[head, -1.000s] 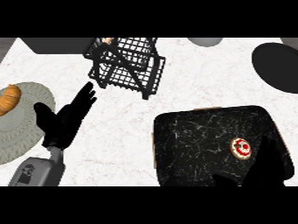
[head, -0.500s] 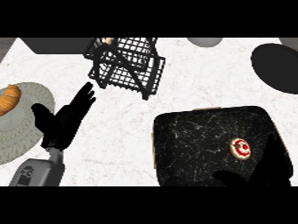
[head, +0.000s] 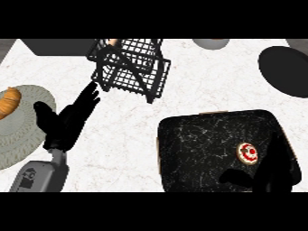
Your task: Pick the cupcake from the tray and place it in the tiered basket
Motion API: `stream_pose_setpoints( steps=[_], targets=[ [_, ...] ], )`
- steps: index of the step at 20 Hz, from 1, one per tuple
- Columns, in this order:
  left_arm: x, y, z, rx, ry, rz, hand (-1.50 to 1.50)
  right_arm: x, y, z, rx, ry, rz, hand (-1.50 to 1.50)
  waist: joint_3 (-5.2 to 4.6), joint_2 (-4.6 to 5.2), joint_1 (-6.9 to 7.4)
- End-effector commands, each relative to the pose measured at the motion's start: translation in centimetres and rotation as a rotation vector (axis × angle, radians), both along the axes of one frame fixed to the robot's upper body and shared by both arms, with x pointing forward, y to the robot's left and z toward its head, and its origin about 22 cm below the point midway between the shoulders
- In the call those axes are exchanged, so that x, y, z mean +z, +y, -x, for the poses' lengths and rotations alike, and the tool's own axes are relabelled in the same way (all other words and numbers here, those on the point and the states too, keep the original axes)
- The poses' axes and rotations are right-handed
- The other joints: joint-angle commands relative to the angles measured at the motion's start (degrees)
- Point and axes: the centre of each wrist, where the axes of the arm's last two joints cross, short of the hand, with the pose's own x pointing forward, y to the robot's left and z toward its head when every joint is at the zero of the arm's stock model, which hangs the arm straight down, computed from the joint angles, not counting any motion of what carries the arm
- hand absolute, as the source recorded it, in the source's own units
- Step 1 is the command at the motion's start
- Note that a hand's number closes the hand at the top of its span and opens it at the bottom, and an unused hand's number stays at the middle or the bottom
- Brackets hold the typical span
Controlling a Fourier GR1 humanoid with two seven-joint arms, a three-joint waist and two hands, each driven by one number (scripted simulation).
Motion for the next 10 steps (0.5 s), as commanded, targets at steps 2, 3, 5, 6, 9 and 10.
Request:
stream_pose_setpoints(
  steps=[2, 3, 5, 6, 9, 10],
  targets=[
    [-2.3, 0.3, 2.0, -0.011, 0.013, 0.005, 0.00, -1.4, -1.4, -2.5, 0.095, 0.008, -0.002, 1.50, 0.72, 0.67, 0.68],
    [-2.3, 0.5, 1.0, -0.006, 0.004, 0.016, 0.00, -1.9, -0.9, -2.2, 0.133, -0.012, 0.008, 1.50, 0.71, 0.69, 0.37],
    [-0.5, 0.5, 0.9, -0.008, 0.011, -0.008, 0.00, -2.2, -0.9, 1.2, 0.152, 0.004, 0.045, 1.50, 0.70, 0.53, 0.11],
    [-1.5, 0.9, -0.1, -0.004, 0.004, 0.002, 0.00, -2.1, -0.9, -2.9, 0.162, 0.010, 0.063, 1.50, 0.70, 0.72, 0.40],
    [-0.1, -0.1, 0.4, -0.019, -0.003, 0.006, 0.00, -3.4, -0.1, -1.5, 0.155, -0.008, 0.081, 1.50, 0.71, 0.61, 0.28],
    [-1.0, 1.5, 1.5, 0.007, -0.010, 0.004, 0.00, -2.4, 0.9, -2.1, 0.152, -0.011, 0.096, 1.50, 0.68, 0.59, 0.45]
  ],
)
